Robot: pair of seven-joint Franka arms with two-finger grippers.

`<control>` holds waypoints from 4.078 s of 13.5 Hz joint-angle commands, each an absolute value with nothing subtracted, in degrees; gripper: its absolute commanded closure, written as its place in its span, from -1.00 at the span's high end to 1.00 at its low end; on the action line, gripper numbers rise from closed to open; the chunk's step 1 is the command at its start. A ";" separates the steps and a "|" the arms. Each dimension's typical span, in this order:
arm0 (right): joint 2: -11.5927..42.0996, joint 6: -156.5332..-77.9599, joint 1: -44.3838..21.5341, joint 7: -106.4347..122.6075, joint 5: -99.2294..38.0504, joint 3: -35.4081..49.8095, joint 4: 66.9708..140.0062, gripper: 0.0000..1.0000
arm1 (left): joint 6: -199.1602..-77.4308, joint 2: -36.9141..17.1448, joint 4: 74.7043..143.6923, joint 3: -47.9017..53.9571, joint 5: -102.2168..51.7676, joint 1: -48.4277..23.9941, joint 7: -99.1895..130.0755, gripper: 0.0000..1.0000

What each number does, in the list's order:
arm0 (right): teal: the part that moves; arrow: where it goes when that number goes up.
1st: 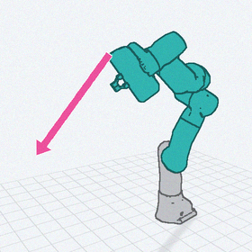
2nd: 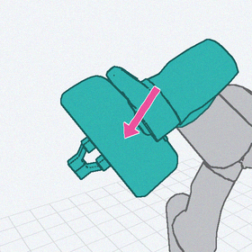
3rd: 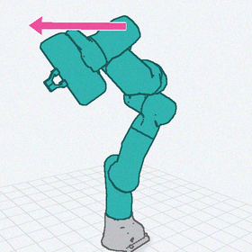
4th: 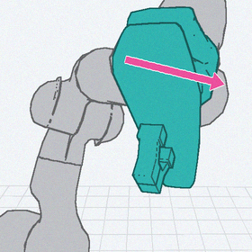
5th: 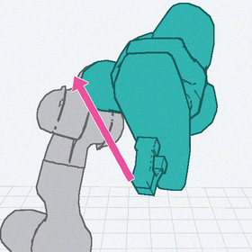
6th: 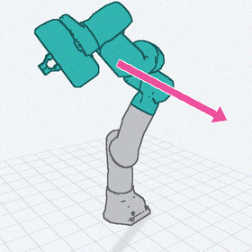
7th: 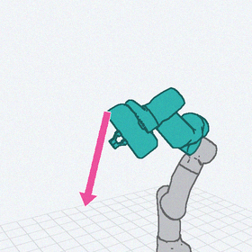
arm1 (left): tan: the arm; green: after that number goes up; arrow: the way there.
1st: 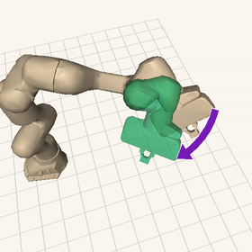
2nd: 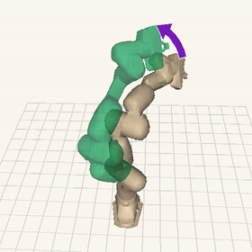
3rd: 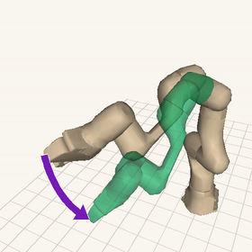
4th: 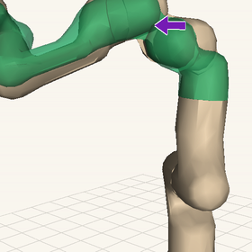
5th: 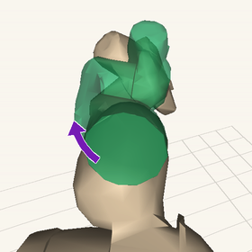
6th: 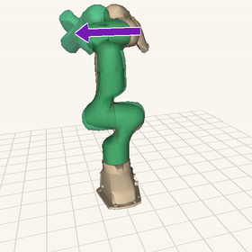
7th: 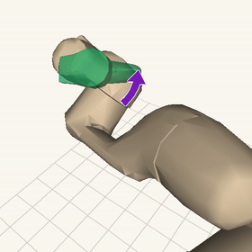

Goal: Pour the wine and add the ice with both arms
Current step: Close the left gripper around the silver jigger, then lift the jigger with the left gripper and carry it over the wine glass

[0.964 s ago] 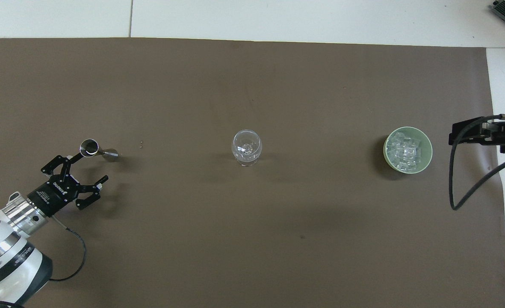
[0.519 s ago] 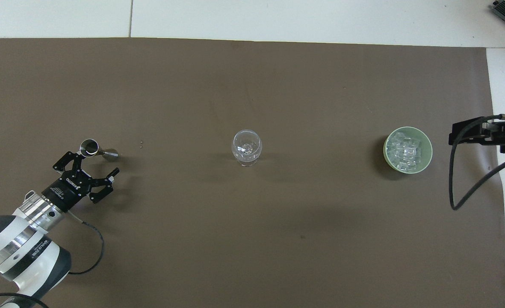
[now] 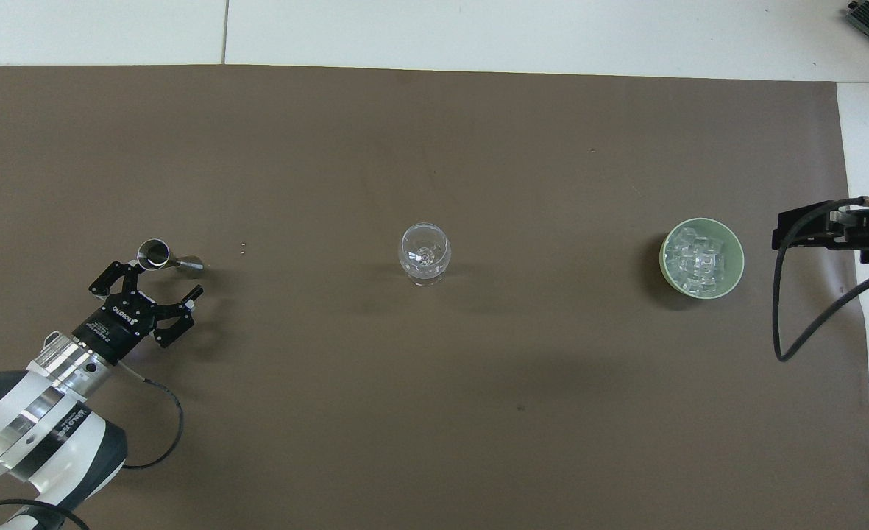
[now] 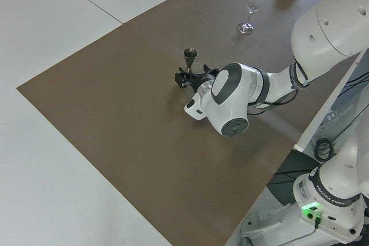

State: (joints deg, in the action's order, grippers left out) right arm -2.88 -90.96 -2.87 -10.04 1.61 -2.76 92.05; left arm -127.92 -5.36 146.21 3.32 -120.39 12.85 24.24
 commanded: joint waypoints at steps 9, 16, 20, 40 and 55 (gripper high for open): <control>-3.96 -90.62 -2.99 -8.53 1.85 -2.99 93.16 1.00 | -127.97 -5.98 145.20 2.90 -125.85 11.34 21.27 0.29; -3.96 -90.62 -2.99 -8.61 1.85 -2.99 93.16 1.00 | -128.23 -6.06 145.11 2.90 -126.21 10.72 20.92 -0.04; -3.96 -90.62 -2.99 -8.53 1.85 -2.99 93.16 1.00 | -128.41 -6.15 145.11 2.90 -126.65 10.81 21.01 -0.23; -3.96 -90.62 -2.99 -8.61 1.85 -2.99 93.16 1.00 | -127.70 -7.12 139.93 3.43 -127.27 10.20 21.97 -1.00; -3.96 -90.62 -2.99 -8.53 1.85 -2.99 93.16 1.00 | -159.94 -3.87 121.13 20.90 -129.55 0.35 34.72 -1.00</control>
State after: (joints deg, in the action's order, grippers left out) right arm -2.89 -90.96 -2.87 -10.04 1.61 -2.76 92.05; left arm -155.83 -3.63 124.05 18.99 -128.24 0.98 33.55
